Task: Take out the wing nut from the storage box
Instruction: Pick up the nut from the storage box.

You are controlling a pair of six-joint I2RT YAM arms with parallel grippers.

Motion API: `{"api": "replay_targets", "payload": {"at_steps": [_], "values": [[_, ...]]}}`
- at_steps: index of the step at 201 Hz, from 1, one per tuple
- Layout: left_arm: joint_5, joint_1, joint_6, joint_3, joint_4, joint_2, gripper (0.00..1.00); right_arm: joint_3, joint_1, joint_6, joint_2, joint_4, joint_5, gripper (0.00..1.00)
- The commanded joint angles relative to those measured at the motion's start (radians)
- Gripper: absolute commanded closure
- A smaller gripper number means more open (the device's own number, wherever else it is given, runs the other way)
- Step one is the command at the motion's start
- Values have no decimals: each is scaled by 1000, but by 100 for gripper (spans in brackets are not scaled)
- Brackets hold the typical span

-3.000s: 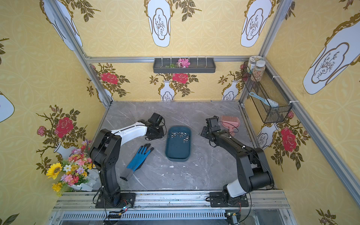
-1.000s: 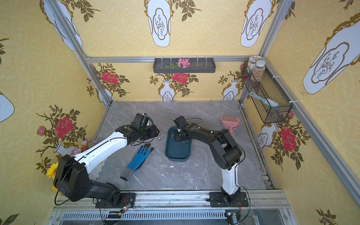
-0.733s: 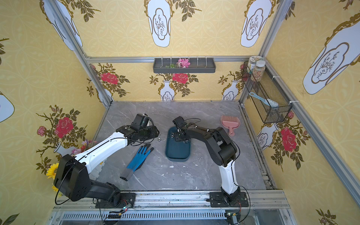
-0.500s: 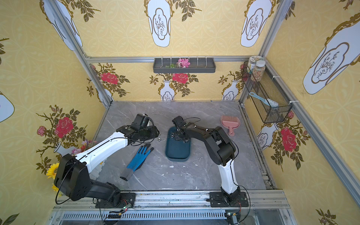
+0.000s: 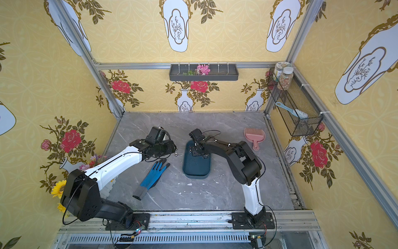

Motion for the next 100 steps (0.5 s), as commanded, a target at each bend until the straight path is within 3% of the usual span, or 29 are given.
{"api": "replay_targets", "payload": {"at_steps": [1,100], "values": [[12,1,3,-6,13,6,40,-19,7,4,-44,3,-32,80],[27,0,-2,-11,23,15,40,-163,22,35,-254,20,-58,81]]}}
